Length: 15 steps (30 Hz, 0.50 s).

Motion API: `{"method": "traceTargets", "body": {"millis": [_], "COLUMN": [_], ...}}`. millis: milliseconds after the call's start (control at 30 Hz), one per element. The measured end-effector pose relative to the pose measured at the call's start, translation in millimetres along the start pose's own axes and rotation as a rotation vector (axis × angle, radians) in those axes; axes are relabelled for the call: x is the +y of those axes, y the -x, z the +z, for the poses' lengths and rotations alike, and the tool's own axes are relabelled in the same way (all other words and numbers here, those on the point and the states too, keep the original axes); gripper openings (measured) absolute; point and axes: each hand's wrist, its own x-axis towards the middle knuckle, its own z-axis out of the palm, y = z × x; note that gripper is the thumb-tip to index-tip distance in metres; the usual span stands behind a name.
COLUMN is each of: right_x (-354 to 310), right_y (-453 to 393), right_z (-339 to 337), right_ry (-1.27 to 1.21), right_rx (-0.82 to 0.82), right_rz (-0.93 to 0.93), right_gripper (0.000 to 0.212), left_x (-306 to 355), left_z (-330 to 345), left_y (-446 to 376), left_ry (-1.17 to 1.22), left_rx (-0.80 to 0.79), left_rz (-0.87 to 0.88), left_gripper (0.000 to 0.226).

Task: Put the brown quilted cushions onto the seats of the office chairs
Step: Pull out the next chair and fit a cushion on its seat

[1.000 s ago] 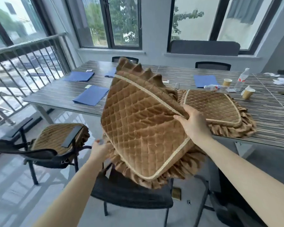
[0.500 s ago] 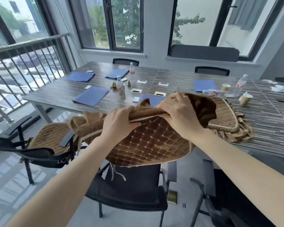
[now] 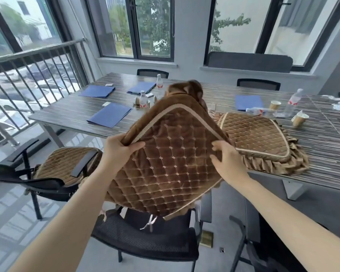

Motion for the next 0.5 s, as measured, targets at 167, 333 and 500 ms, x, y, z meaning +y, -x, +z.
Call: {"method": "traceTargets", "body": {"millis": [167,333,500], "right_x": [54,88,90], "right_y": [-3,-18,-44], "right_z": [11,18,21], "right_ry": [-0.226,-0.542,-0.813], "right_rx": [-0.152,-0.214,-0.224], "right_rz": [0.460,0.857,0.904], "right_gripper": [0.010,0.044,0.080], "left_x": [-2,-15,-35], "left_z": [-21,-32,-38], "left_y": [-5,-13,-21], "left_ry": [0.284,0.496,0.611], "left_rx": [0.041,0.078,0.075], "left_rz": [-0.126,-0.229,-0.260], "left_gripper": [0.012,0.024,0.039]}}
